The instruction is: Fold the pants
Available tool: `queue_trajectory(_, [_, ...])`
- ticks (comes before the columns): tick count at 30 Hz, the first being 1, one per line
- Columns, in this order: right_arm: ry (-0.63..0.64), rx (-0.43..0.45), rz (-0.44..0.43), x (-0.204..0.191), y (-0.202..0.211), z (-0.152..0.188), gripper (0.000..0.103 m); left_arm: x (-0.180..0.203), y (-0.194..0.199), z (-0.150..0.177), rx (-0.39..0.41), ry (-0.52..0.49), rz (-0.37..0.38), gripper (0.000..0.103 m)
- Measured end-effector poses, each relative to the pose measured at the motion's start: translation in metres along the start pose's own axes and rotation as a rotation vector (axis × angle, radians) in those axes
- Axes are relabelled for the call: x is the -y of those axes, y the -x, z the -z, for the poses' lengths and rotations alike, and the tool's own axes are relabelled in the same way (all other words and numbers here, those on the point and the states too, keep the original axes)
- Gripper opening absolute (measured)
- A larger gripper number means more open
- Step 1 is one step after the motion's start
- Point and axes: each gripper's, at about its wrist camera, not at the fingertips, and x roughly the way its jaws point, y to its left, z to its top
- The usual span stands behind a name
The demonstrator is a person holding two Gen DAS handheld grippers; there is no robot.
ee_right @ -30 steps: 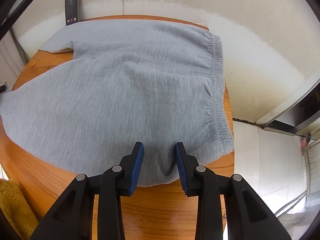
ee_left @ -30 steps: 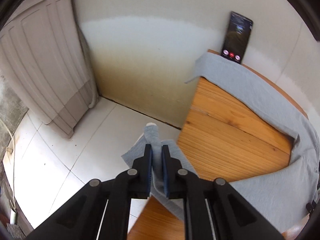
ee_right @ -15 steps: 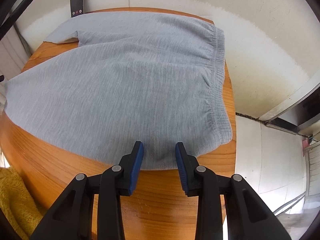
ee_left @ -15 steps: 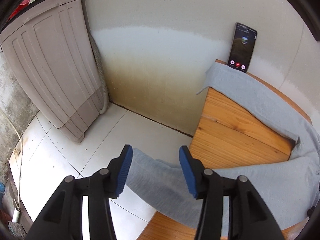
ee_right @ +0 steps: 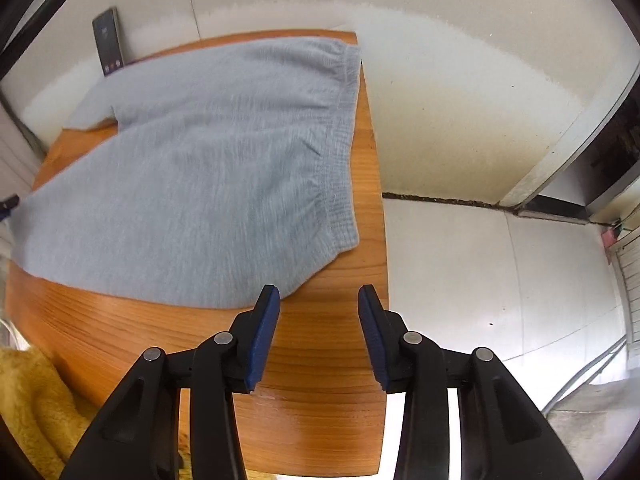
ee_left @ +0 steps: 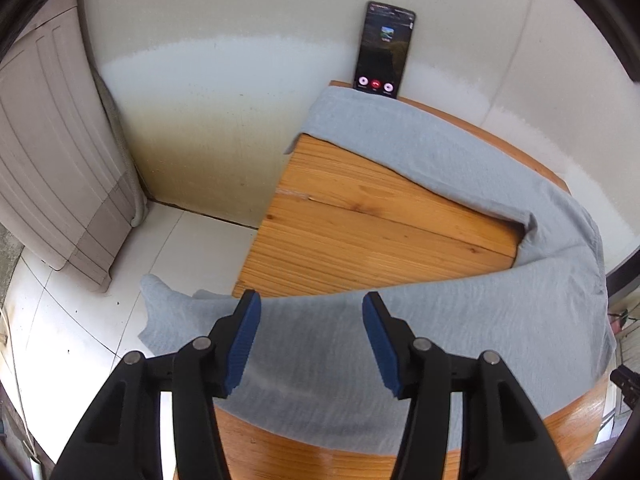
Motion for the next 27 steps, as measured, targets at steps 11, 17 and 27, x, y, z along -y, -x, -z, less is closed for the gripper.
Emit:
queue_trajectory(11, [-0.006,0.0,0.061,-0.023,-0.04,-0.019,0.043,0.03,-0.015,0.016,-0.054,-0.09,0.014,0.056])
queue_trajectory(17, [0.017,0.01,0.117,-0.02,-0.039,-0.008,0.003,0.046,-0.021,0.023,-0.08,-0.133,0.015,0.057])
queue_trajectory(27, [-0.015,-0.036,0.289,0.016,-0.034,0.004,0.003,0.08,-0.014,0.042,-0.107,-0.235,0.116,0.059])
